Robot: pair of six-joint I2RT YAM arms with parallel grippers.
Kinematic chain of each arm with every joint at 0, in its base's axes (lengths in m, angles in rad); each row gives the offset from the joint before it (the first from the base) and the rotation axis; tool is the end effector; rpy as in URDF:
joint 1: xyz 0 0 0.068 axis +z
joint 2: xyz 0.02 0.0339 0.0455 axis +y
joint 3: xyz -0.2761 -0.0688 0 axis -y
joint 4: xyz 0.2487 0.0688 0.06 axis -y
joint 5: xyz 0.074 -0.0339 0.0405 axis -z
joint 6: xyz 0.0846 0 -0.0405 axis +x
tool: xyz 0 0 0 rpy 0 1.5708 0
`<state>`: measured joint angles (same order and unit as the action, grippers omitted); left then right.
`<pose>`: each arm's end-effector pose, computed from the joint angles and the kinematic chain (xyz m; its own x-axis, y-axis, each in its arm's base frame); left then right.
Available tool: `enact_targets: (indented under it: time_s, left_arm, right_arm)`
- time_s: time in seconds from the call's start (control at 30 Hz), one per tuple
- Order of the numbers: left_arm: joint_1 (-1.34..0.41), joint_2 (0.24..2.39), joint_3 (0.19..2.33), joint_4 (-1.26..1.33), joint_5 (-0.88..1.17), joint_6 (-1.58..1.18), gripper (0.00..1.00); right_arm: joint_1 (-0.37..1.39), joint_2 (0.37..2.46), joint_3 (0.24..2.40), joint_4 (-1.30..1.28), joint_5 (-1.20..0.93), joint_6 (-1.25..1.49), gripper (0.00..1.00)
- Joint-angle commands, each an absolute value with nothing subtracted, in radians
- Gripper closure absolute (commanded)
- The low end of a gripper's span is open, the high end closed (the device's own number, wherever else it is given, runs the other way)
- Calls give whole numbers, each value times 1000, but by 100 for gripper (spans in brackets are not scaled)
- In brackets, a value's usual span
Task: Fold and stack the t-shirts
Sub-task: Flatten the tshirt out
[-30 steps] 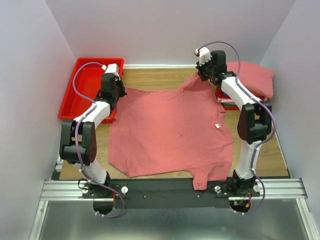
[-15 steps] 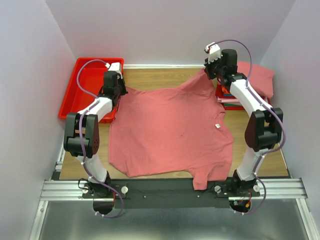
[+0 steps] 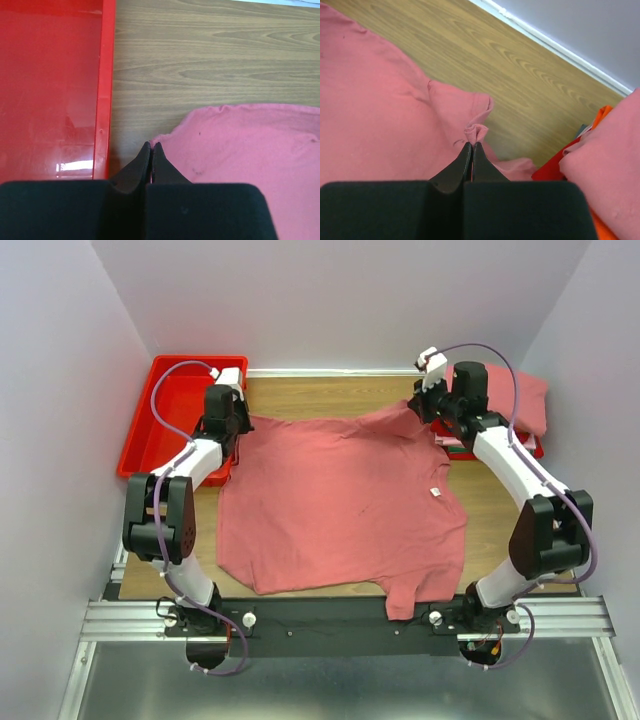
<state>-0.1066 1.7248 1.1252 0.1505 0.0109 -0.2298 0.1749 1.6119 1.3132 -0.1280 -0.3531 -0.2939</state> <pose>0.4418 -0.0482 0.2267 -0.4468 -0.1813 -0.8761 0.0148 0.9776 -0.2098 0.4147 0.1030 0.3100 -0.2530 -0.3207 -0.9128 -0.5710 0.8111 -0.1267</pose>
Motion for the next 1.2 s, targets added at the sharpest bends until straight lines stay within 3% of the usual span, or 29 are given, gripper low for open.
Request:
enact_targets:
  time_s: [0.0, 0.33, 0.7, 1.17]
  left_arm:
    - [-103, 1663, 1098, 155, 29, -196, 100]
    - [-103, 1542, 1023, 126, 22, -179, 100]
    - [-103, 1545, 1015, 97, 8, -173, 100]
    - [-103, 1526, 1006, 78, -136, -207, 100]
  right_arm:
    - [173, 1527, 1253, -121, -370, -285, 100]
    - [172, 1381, 1103, -118, -287, -287, 100]
    - [153, 1261, 996, -100, -245, -268, 100]
    - [146, 1264, 956, -69, -268, -247, 100]
